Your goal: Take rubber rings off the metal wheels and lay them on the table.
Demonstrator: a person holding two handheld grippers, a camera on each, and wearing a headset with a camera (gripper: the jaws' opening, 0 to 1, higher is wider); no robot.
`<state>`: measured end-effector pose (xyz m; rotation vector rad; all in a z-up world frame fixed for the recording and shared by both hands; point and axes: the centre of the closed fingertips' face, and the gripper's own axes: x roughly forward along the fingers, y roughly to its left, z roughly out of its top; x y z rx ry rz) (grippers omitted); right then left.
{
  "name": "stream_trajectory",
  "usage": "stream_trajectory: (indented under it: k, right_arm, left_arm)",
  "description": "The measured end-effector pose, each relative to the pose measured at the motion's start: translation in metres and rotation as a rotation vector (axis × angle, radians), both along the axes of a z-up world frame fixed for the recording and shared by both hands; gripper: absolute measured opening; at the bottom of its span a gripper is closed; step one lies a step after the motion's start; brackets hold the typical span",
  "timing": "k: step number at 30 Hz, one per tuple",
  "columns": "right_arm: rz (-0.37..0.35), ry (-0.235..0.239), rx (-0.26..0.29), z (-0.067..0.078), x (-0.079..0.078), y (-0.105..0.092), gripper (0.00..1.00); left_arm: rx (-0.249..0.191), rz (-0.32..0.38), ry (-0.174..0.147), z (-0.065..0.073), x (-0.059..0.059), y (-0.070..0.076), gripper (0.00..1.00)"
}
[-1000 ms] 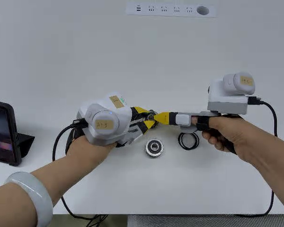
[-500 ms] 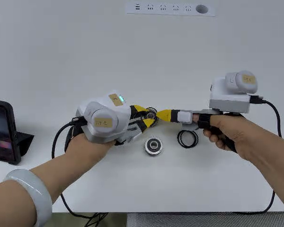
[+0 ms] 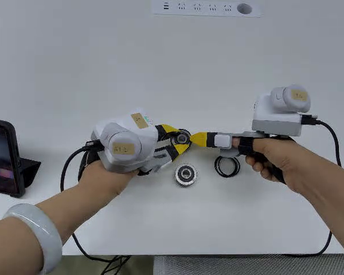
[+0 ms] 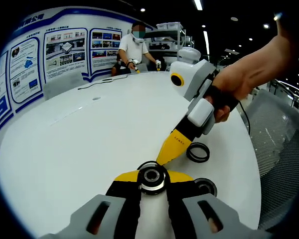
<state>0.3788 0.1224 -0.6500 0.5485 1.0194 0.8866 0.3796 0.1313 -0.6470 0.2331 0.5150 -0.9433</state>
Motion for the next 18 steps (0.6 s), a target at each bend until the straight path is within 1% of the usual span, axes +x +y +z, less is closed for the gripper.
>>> stream_trajectory:
  k: [5,7,10,13,18]
  right_arm:
    - [-0.002,0.002,0.001,0.0,0.0,0.0,0.02]
    - [-0.002,0.001,0.003,0.0,0.0,0.0,0.02]
    - [-0.003,0.001,0.007,0.002,0.0,0.001,0.02]
    - [-0.003,-0.001,0.011,0.003,-0.001,0.002,0.02]
    - [0.0,-0.005,0.02,0.008,-0.003,0.004,0.02]
  left_arm:
    - [-0.015,0.0,-0.011,0.003,-0.001,0.002,0.23]
    - [-0.006,0.004,-0.022,0.003,-0.001,0.004,0.27]
    - [-0.006,0.01,-0.02,0.002,-0.002,0.006,0.32]
    - [-0.001,0.017,-0.015,0.0,-0.003,0.008,0.35]
    - [0.001,0.025,-0.012,0.0,-0.005,0.011,0.38]
